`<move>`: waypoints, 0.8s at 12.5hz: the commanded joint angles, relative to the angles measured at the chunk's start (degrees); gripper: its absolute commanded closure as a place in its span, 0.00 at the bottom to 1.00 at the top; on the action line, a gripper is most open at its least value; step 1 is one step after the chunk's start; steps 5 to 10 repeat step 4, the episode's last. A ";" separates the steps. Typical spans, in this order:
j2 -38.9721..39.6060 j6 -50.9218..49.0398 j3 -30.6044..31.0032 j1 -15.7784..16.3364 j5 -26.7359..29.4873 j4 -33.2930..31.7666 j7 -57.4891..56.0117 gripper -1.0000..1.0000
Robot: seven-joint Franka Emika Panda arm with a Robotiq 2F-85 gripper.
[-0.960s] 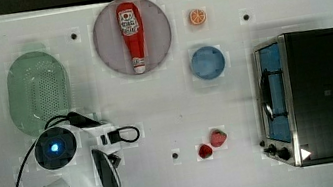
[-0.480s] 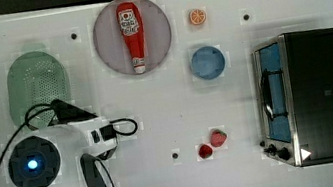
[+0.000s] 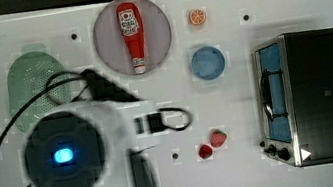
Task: Pick Banana and place it in mug.
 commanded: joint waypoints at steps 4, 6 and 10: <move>0.05 -4.14 -10.37 -1.32 -4.99 4.88 -3.90 0.00; 0.05 -4.14 -10.37 -1.32 -4.99 4.88 -3.90 0.00; 0.05 -4.14 -10.37 -1.32 -4.99 4.88 -3.90 0.00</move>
